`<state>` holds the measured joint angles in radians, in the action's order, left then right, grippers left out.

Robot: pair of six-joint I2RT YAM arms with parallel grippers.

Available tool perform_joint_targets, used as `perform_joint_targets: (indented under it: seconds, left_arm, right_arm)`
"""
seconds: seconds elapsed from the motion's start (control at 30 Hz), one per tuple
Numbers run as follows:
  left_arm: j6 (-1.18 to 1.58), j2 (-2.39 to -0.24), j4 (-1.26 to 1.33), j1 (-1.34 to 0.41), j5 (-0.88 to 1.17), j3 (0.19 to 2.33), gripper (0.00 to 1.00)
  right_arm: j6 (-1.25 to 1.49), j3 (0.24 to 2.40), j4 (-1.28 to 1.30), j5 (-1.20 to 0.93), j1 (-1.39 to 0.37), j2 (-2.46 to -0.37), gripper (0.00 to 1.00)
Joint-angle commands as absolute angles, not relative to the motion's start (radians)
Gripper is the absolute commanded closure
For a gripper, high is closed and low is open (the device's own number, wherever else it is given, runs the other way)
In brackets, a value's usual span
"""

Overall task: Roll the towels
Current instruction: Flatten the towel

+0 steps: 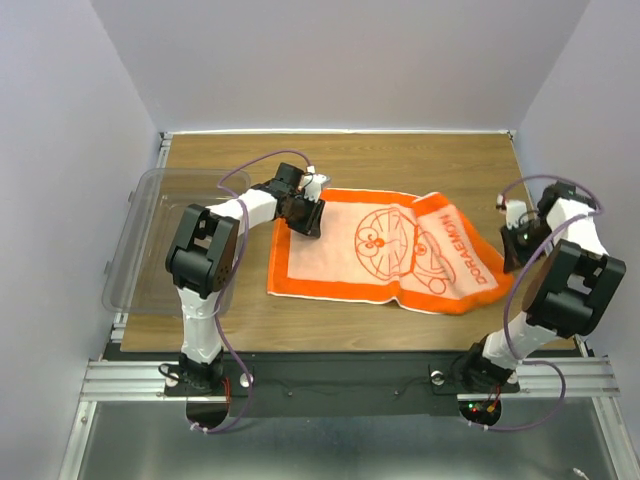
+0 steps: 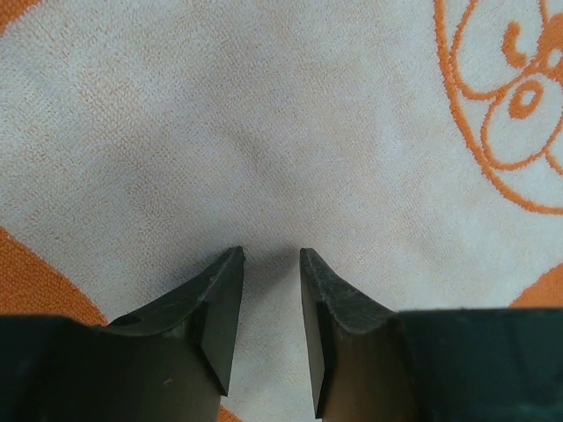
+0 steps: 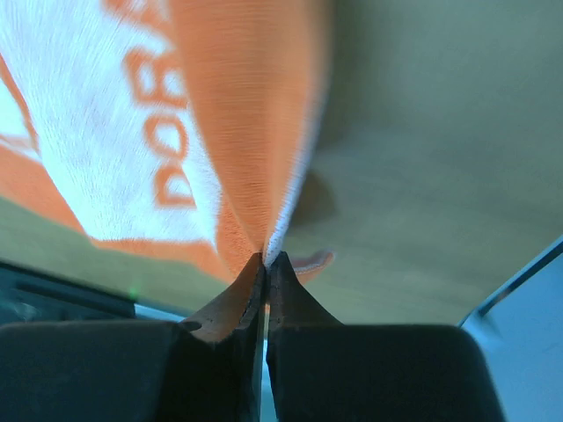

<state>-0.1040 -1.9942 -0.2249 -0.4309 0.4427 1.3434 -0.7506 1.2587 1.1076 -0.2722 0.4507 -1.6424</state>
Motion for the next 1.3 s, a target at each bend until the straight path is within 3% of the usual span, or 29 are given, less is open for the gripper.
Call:
perform_joint_targets:
  seconds: [0.0, 0.13, 0.17, 0.27, 0.3, 0.4, 0.63, 0.8, 1.17, 1.27]
  left_arm:
    - [-0.098, -1.979, -0.236, -0.431, 0.391, 1.359, 0.57]
    - [-0.097, -1.980, -0.238, -0.431, 0.385, 1.355, 0.57]
    - [-0.095, -1.980, -0.238, -0.431, 0.385, 1.353, 0.57]
    - [-0.092, -1.983, -0.245, -0.431, 0.383, 1.361, 0.57]
    - [-0.094, -1.980, -0.247, -0.431, 0.383, 1.362, 0.57]
    - [-0.095, -1.970, -0.255, -0.431, 0.367, 1.358, 0.57]
    - [-0.094, -1.947, -0.258, -0.428, 0.351, 1.351, 0.57]
    - [-0.097, -1.925, -0.256, -0.423, 0.370, 1.344, 0.57]
    - [-0.084, -1.914, -0.239, -0.414, 0.433, 1.330, 0.57]
    - [-0.081, -1.922, -0.236, -0.414, 0.439, 1.342, 0.57]
  right_arm:
    - [-0.805, 1.096, 1.106, -0.063, 0.475, -1.579, 0.99]
    - [-0.825, 0.953, 1.029, 0.121, 0.483, -1.511, 0.96]
    - [-0.824, 0.953, 1.022, 0.120, 0.498, -1.514, 0.79]
    - [-0.783, 1.038, 1.023, 0.060, 0.506, -1.545, 0.42]
    - [-0.767, 1.133, 1.023, 0.032, 0.506, -1.560, 0.41]
    - [-0.700, 1.362, 1.023, -0.116, 0.508, -1.676, 0.42]
    - [-0.551, 1.724, 1.017, -0.233, 0.506, -2.023, 0.48]
    - [-0.500, 1.818, 1.029, -0.340, 0.500, -2.176, 0.50]
    - [-0.442, 1.884, 1.066, -0.495, 0.482, -2.151, 0.44]
    - [-0.482, 1.916, 1.164, -0.540, 0.472, -2.193, 0.47]
